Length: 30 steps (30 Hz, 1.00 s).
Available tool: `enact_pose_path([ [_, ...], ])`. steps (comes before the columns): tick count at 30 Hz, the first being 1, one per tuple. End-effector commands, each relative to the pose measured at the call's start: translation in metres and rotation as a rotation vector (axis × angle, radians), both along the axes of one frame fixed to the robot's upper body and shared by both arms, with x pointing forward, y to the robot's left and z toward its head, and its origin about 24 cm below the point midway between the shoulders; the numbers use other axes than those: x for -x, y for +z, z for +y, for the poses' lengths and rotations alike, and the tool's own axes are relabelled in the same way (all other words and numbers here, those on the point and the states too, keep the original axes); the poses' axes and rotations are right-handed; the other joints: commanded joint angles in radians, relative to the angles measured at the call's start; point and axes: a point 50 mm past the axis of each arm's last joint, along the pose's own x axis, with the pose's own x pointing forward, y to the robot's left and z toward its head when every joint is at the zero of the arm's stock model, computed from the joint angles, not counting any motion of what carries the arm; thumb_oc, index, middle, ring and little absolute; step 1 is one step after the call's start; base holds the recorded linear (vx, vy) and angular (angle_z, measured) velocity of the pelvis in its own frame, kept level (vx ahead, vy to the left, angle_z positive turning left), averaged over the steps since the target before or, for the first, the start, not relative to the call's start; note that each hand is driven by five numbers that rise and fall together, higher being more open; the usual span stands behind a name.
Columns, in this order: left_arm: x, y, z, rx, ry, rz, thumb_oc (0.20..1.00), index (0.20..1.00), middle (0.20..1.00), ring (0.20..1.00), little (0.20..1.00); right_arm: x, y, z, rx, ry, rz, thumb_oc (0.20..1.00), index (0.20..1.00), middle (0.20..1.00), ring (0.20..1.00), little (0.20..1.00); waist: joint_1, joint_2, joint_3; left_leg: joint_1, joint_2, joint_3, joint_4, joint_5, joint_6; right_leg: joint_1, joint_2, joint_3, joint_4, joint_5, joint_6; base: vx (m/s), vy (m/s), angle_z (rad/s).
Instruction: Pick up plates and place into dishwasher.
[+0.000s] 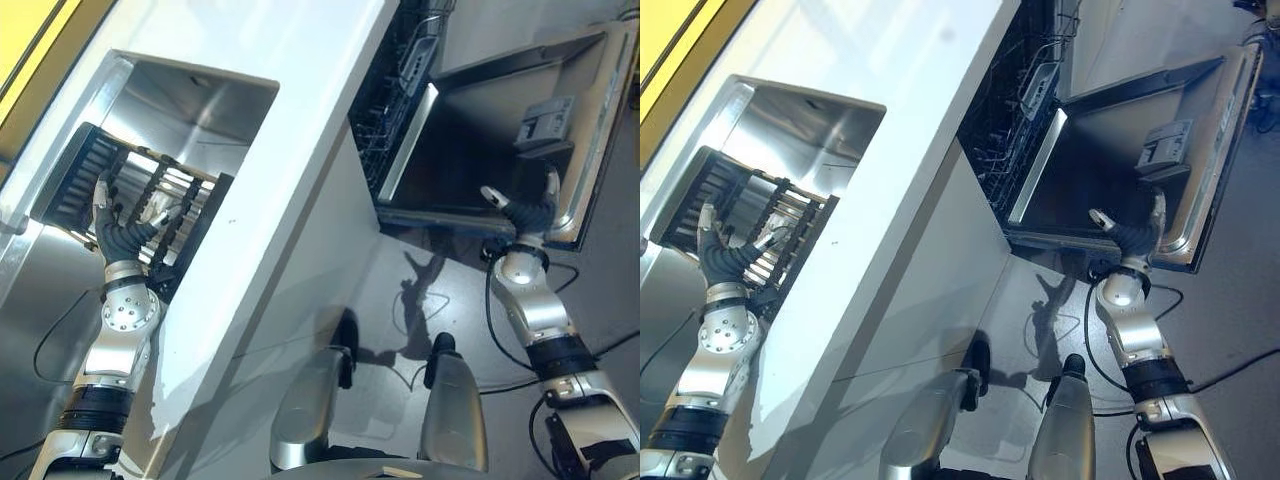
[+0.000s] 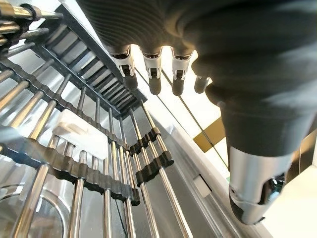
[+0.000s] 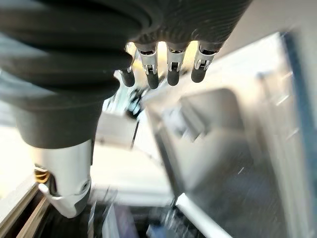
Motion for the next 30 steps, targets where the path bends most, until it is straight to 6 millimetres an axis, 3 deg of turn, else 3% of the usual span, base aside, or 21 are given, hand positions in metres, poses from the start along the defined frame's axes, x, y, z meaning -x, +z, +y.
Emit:
enact_pose_path([
  [1,0.001,0.001,-0.024,0.035,-0.032,-0.097,1.0,1.0,1.0,1.0,1.0,0.015,0.017,-0.006,0.032,-0.069,-0.164,1.0,1.0,1.0,1.0,1.0,-0.061,0.038,-0.056,-0.05,-0.029,-0.012,-0.1,0.102,0.013,0.028,0.073,0.0,0.013,-0.043,-0.083,0.01,0.071,-0.18],
  [11,0.01,-0.015,-0.034,0.098,-0.019,-0.094,1.0,1.0,1.0,1.0,1.0,0.056,-0.038,-0.019,-0.12,-0.278,-0.152,1.0,1.0,1.0,1.0,1.0,-0.117,0.077,-0.011,-0.104,-0.024,0.03,-0.069,0.101,0.017,-0.077,0.065,0.04,0.078,-0.052,-0.089,-0.01,0.088,-0.16],
  [15,0.008,-0.016,-0.039,0.116,-0.023,-0.106,1.0,1.0,1.0,1.0,1.0,0.061,-0.053,-0.027,-0.234,-0.351,-0.168,1.0,1.0,1.0,1.0,1.0,-0.131,0.097,0.021,-0.14,-0.037,0.051,-0.032,0.088,0.021,-0.13,0.041,0.049,0.139,-0.077,-0.093,0.01,0.104,-0.02],
  [19,0.004,-0.011,-0.046,0.117,-0.058,-0.116,1.0,1.0,1.0,1.0,1.0,0.054,-0.059,-0.032,-0.411,-0.358,-0.229,1.0,1.0,1.0,1.0,1.0,-0.123,0.122,0.045,-0.204,-0.044,0.065,0.021,0.078,0.025,-0.203,0.023,0.053,0.205,-0.094,-0.097,0.01,0.026,0.05],
  [22,0.0,-0.006,-0.053,0.102,-0.103,-0.113,1.0,1.0,1.0,1.0,1.0,0.035,-0.039,-0.023,-0.423,-0.305,-0.332,1.0,1.0,1.0,1.0,1.0,-0.104,0.14,0.045,-0.275,-0.051,0.072,0.062,0.061,0.033,-0.286,0.011,0.052,0.259,-0.101,-0.099,-0.01,-0.041,0.09],
  [25,-0.006,-0.003,-0.06,0.081,-0.139,-0.109,1.0,1.0,1.0,1.0,1.0,0.007,-0.013,-0.018,-0.541,-0.244,-0.455,1.0,1.0,1.0,1.0,1.0,-0.086,0.16,0.045,-0.34,-0.055,0.076,0.098,0.049,0.036,-0.377,0.003,0.063,0.321,-0.114,-0.098,-0.01,-0.04,0.1],
  [28,-0.01,0.001,-0.064,0.079,-0.166,-0.12,1.0,1.0,1.0,1.0,1.0,-0.013,0.013,-0.028,-0.618,-0.191,-0.559,1.0,1.0,1.0,1.0,1.0,-0.069,0.185,0.045,-0.391,-0.063,0.079,0.132,0.033,0.041,-0.449,-0.009,0.075,0.372,-0.129,-0.098,0.03,-0.018,0.01],
  [29,-0.01,0.002,-0.065,0.071,-0.179,-0.117,1.0,1.0,1.0,1.0,1.0,-0.017,0.022,-0.033,-0.63,-0.184,-0.589,1.0,1.0,1.0,1.0,1.0,-0.064,0.19,0.045,-0.39,-0.073,0.073,0.155,0.001,0.039,-0.452,-0.015,0.087,0.397,-0.162,-0.092,0.01,-0.047,0.02],
  [30,-0.01,0.003,-0.066,0.063,-0.19,-0.12,1.0,1.0,1.0,1.0,1.0,-0.022,0.033,-0.038,-0.645,-0.178,-0.627,1.0,1.0,1.0,1.0,1.0,-0.055,0.202,0.045,-0.416,-0.07,0.08,0.161,0.018,0.048,-0.488,-0.02,0.082,0.41,-0.142,-0.097,0.01,-0.048,0.04],
])
